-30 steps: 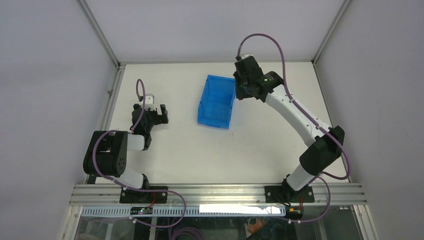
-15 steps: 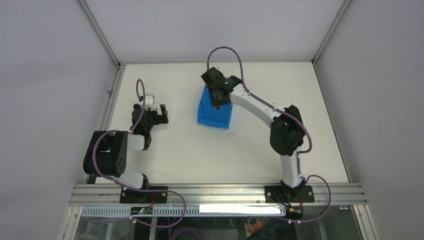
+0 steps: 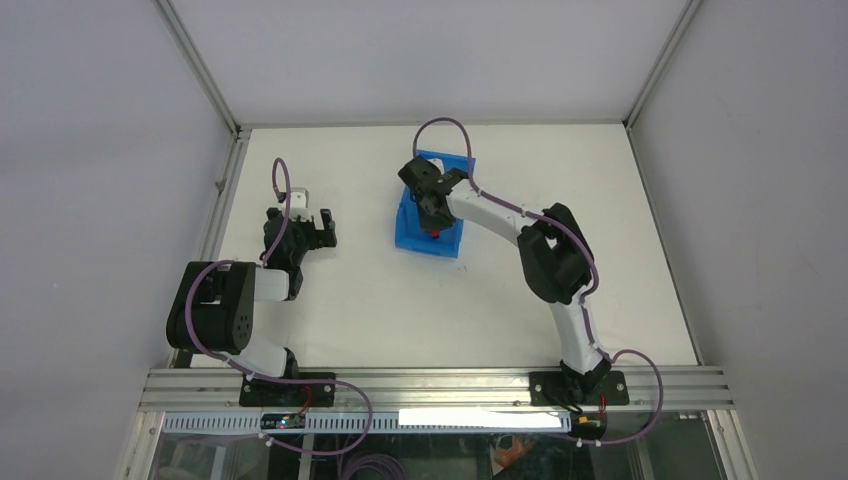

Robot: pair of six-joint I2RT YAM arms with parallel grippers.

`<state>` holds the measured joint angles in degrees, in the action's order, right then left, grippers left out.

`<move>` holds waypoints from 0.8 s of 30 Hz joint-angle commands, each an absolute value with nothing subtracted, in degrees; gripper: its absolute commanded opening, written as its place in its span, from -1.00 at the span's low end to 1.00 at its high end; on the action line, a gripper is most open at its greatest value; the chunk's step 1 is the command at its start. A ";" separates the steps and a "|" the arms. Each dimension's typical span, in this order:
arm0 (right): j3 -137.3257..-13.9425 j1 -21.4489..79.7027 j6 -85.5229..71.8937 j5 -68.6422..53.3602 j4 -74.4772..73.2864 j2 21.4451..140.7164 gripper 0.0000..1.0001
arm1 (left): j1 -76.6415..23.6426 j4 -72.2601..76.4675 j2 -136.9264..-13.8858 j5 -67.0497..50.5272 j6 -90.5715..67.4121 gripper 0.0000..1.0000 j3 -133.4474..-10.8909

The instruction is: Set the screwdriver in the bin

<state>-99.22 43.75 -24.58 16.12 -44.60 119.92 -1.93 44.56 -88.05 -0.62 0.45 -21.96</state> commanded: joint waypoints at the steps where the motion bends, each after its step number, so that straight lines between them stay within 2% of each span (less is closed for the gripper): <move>1: -99.91 44.03 -25.64 16.52 -41.85 121.72 -0.69 | -2.37 46.14 -86.39 -1.73 -0.53 0.98 -21.88; 7: -103.42 43.64 -24.67 16.38 -43.39 124.22 -0.50 | -2.33 46.14 -86.37 -1.69 -0.53 0.98 -21.89; 9: -104.98 43.62 -24.48 17.04 -44.59 123.94 -0.29 | -2.36 46.14 -86.37 -1.73 -0.53 0.98 -21.88; 17: -110.80 43.59 -20.53 18.88 -47.40 116.75 -0.12 | -2.40 46.14 -86.40 -1.68 -0.53 0.98 -21.89; 18: -111.43 43.60 -19.76 19.35 -47.72 115.35 -0.04 | -2.34 46.14 -86.39 -1.68 -0.53 0.98 -21.89; 20: -111.37 43.51 -17.94 21.18 -47.88 111.49 0.24 | -2.39 46.19 -86.40 -1.74 -0.53 0.98 -21.88; 22: -109.98 43.29 -16.28 22.57 -47.67 108.53 0.66 | -2.37 46.14 -86.37 -1.72 -0.53 0.98 -21.88; 23: -108.99 42.97 -15.11 23.14 -47.71 106.61 0.95 | -2.37 46.14 -86.39 -1.75 -0.55 0.98 -21.88; 24: -107.99 42.04 -14.08 23.43 -48.18 104.30 0.98 | -2.37 46.14 -86.34 -1.71 -0.53 0.98 -21.88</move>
<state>-107.77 43.53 -18.90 19.27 -47.72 115.48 -1.91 44.56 -88.05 -0.62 0.45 -21.96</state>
